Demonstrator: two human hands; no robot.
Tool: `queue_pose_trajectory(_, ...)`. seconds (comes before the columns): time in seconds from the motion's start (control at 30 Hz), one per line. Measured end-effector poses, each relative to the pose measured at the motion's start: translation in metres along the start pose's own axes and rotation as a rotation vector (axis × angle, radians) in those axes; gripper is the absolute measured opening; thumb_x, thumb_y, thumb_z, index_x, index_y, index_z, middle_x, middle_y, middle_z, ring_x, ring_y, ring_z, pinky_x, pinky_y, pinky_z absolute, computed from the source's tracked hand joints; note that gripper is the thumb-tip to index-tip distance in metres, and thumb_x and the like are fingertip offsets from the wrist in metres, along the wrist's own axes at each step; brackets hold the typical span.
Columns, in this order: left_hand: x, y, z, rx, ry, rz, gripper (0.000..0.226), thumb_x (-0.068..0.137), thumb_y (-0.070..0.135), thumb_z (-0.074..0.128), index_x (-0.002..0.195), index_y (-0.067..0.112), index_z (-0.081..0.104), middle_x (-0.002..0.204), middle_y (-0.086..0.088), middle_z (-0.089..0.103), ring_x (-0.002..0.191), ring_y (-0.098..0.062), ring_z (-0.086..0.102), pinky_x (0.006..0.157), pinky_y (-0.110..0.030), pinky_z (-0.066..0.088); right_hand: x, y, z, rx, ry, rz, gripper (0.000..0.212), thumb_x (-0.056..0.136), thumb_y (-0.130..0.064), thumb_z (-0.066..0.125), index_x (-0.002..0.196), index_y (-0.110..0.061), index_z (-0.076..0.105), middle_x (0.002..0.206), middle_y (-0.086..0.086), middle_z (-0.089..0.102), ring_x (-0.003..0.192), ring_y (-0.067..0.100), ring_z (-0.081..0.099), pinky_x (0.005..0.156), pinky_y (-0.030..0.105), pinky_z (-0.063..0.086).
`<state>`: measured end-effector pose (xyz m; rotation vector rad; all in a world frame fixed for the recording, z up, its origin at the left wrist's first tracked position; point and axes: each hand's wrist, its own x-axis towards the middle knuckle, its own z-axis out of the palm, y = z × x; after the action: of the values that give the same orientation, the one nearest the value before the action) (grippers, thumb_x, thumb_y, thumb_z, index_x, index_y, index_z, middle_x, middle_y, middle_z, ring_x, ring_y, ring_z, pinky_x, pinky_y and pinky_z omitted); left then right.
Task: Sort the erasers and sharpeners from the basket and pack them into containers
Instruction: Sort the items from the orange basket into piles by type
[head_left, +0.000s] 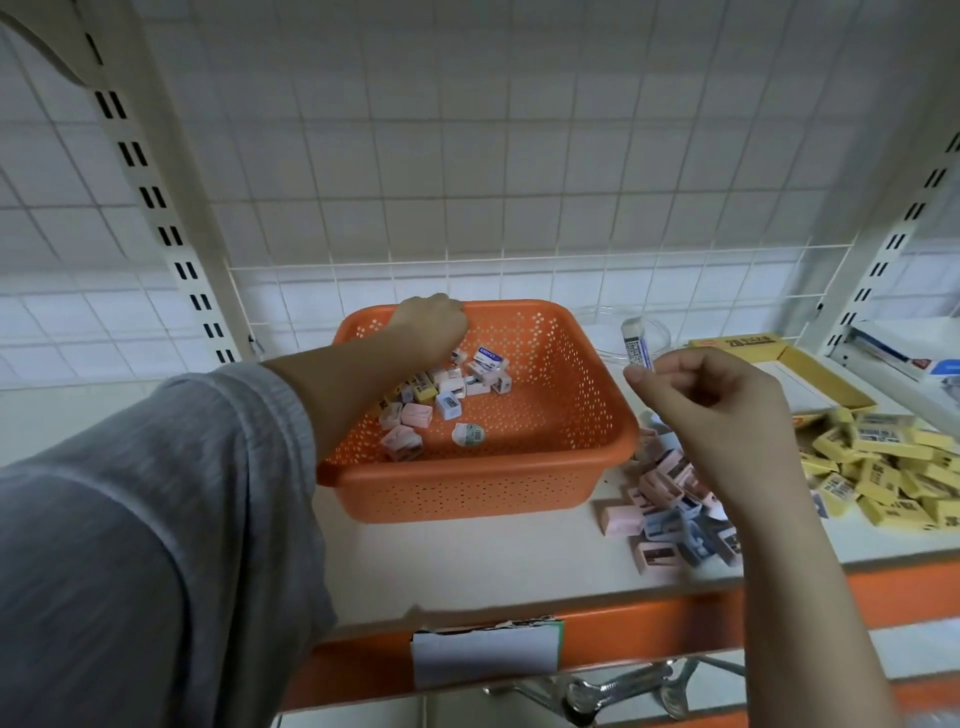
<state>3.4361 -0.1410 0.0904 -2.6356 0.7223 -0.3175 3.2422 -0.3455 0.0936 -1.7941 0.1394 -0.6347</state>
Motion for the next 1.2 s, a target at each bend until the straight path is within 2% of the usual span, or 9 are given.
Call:
queue_pose_trajectory(0.17, -0.005, 0.001, 0.0, -0.003, 0.033, -0.054, 0.022, 0.084, -0.003, 0.052, 0.098, 0.012, 0.06, 0.089, -0.003, 0.057, 0.082, -0.02, 0.053, 0.06, -0.03, 0.038, -0.002, 0.001, 0.003, -0.006, 0.013, 0.008, 0.017, 0.076, -0.023, 0.076, 0.081, -0.01, 0.066, 0.071, 0.001, 0.065, 0.058, 0.001, 0.057, 0.056, 0.007, 0.043)
queue_pose_trajectory(0.27, -0.01, -0.004, -0.016, -0.274, 0.064, -0.137, 0.014, 0.087, 0.006, 0.055, 0.095, 0.016, 0.061, 0.092, -0.001, 0.061, 0.082, -0.019, 0.057, 0.057, -0.027, 0.038, -0.004, -0.002, 0.003, 0.002, 0.05, 0.007, 0.016, 0.076, -0.02, 0.076, 0.082, -0.009, 0.066, 0.071, 0.001, 0.065, 0.057, -0.001, 0.056, 0.054, 0.005, 0.041)
queue_pose_trajectory(0.4, -0.036, 0.004, -0.05, -0.686, 0.167, -0.153, 0.005, 0.087, 0.018, 0.064, 0.091, 0.019, 0.064, 0.086, 0.007, 0.064, 0.081, -0.009, 0.059, 0.067, -0.025, 0.043, -0.005, -0.003, -0.003, -0.017, 0.124, 0.003, 0.014, 0.075, -0.025, 0.077, 0.079, -0.017, 0.066, 0.07, -0.003, 0.065, 0.057, 0.0, 0.055, 0.054, 0.01, 0.043)
queue_pose_trajectory(0.47, -0.052, 0.013, -0.061, -0.8, 0.25, -0.122, 0.005, 0.085, 0.017, 0.066, 0.089, 0.019, 0.065, 0.083, 0.007, 0.064, 0.076, -0.004, 0.058, 0.069, -0.022, 0.045, -0.008, -0.004, -0.009, -0.03, 0.154, -0.003, 0.015, 0.075, -0.028, 0.077, 0.079, -0.018, 0.066, 0.07, -0.003, 0.066, 0.059, 0.003, 0.056, 0.057, 0.015, 0.046)
queue_pose_trajectory(0.57, -0.072, 0.035, -0.075, -0.976, 0.354, -0.105, 0.005, 0.083, 0.017, 0.067, 0.088, 0.018, 0.066, 0.078, 0.011, 0.062, 0.072, 0.0, 0.056, 0.067, -0.01, 0.043, -0.011, -0.007, -0.021, -0.08, 0.173, -0.029, 0.016, 0.076, -0.027, 0.076, 0.079, -0.016, 0.065, 0.069, -0.003, 0.064, 0.055, -0.001, 0.053, 0.053, 0.008, 0.041)
queue_pose_trajectory(0.7, -0.088, 0.075, -0.093, -1.091, 0.479, -0.08, 0.012, 0.081, 0.017, 0.07, 0.084, 0.028, 0.065, 0.076, 0.019, 0.059, 0.076, -0.002, 0.058, 0.07, -0.012, 0.044, -0.01, -0.004, -0.047, -0.089, 0.21, -0.035, 0.014, 0.075, -0.029, 0.076, 0.076, -0.021, 0.065, 0.068, -0.005, 0.063, 0.059, 0.002, 0.055, 0.057, 0.009, 0.041)
queue_pose_trajectory(0.87, -0.079, 0.14, -0.115, -1.032, 0.604, -0.023, 0.016, 0.078, 0.01, 0.071, 0.093, 0.013, 0.073, 0.078, 0.011, 0.059, 0.068, 0.006, 0.05, 0.07, -0.002, 0.034, -0.011, 0.012, -0.113, -0.112, 0.248, -0.021, 0.014, 0.076, -0.023, 0.076, 0.077, -0.016, 0.065, 0.069, -0.004, 0.064, 0.058, 0.003, 0.058, 0.053, 0.01, 0.043)
queue_pose_trajectory(1.0, -0.065, 0.212, -0.133, -1.033, 0.673, -0.018, 0.014, 0.079, 0.012, 0.072, 0.093, 0.014, 0.073, 0.079, 0.011, 0.06, 0.069, 0.009, 0.052, 0.067, -0.006, 0.04, -0.006, 0.034, -0.197, -0.177, 0.29, -0.017, 0.017, 0.074, -0.02, 0.078, 0.075, -0.025, 0.061, 0.074, -0.011, 0.064, 0.062, 0.003, 0.06, 0.052, 0.008, 0.04)
queue_pose_trajectory(1.2, -0.04, 0.325, -0.167, -1.109, 0.534, -0.147, 0.013, 0.082, 0.015, 0.069, 0.094, 0.019, 0.073, 0.083, 0.01, 0.063, 0.07, 0.007, 0.053, 0.065, -0.005, 0.038, 0.008, 0.067, -0.334, -0.33, 0.271, 0.008, 0.02, 0.073, -0.013, 0.08, 0.075, -0.02, 0.062, 0.071, -0.011, 0.064, 0.053, -0.006, 0.056, 0.048, 0.005, 0.037)
